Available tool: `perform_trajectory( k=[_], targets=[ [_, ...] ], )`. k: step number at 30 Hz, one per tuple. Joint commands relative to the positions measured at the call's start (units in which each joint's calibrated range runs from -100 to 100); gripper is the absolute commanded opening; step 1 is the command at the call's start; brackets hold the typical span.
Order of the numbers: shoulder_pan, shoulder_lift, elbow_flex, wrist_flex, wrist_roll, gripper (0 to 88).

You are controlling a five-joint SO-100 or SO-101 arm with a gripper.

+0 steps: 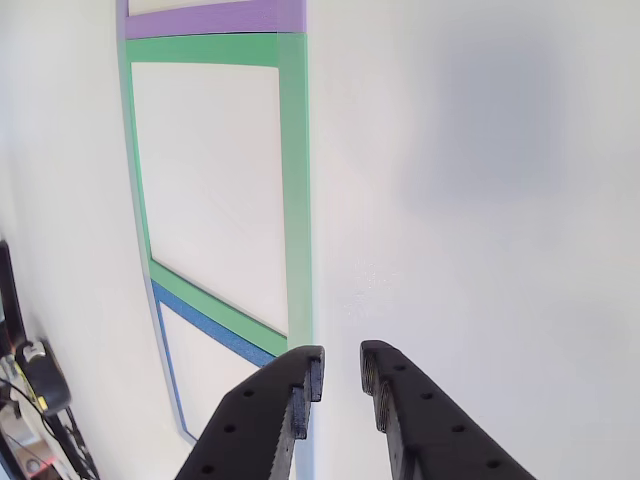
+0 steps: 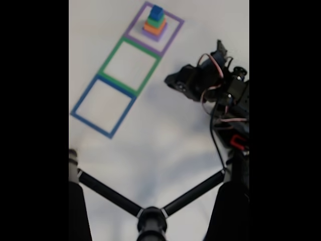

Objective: Tower of hanoi

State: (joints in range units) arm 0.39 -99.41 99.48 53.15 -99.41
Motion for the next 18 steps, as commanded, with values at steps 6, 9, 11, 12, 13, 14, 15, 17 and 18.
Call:
perform_trajectory(
  k=[6, 9, 11, 12, 13, 14, 15, 17, 18],
  targets=[
    [0.49, -0.51, 0.43, -0.5, -0.59, 0.0],
    [0.49, -0.51, 0.43, -0.5, -0.59, 0.0],
    [0.49, -0.51, 0.43, -0.5, -0.59, 0.0],
    [0.49, -0.51, 0.43, -0.5, -0.59, 0.0],
    [0.34, -0.51, 0.43, -0.5, -0.59, 0.0],
    [0.03, -0.51, 0.43, -0.5, -0.59, 0.0],
    [-0.66, -0.51, 0.43, -0.5, -0.59, 0.0],
    [-3.1, -0.51, 0.43, -0.58, 0.88, 0.0],
    [-3.25, -0.51, 0.43, -0.82, -0.59, 0.0]
  ],
)
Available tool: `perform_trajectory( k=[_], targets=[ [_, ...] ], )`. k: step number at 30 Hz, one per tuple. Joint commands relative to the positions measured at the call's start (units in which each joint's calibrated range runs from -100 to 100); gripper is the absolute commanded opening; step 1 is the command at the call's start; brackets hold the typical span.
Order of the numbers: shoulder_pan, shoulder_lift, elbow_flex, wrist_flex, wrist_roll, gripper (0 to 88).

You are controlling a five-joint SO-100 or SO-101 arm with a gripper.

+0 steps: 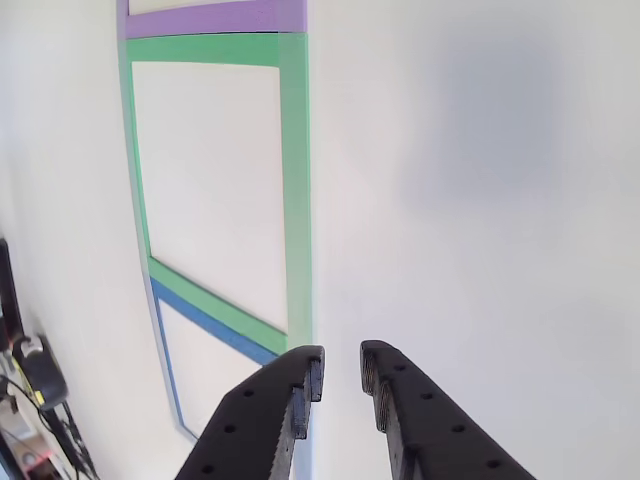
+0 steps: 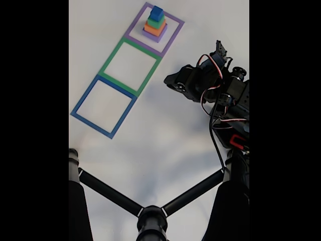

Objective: Tower of hanoi

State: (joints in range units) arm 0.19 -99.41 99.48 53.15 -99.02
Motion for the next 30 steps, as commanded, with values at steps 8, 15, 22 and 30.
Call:
perform_trajectory(
  k=[8, 15, 22, 30],
  targets=[
    [0.83, 11.27, -3.48, -11.75, 18.32, 0.0],
    [1.52, 24.33, -19.38, -13.04, 42.4, 0.0],
    [1.98, 35.23, -34.01, -12.56, 67.4, 0.0],
    [3.12, 40.6, -47.46, -5.51, 92.77, 0.0]
  ],
)
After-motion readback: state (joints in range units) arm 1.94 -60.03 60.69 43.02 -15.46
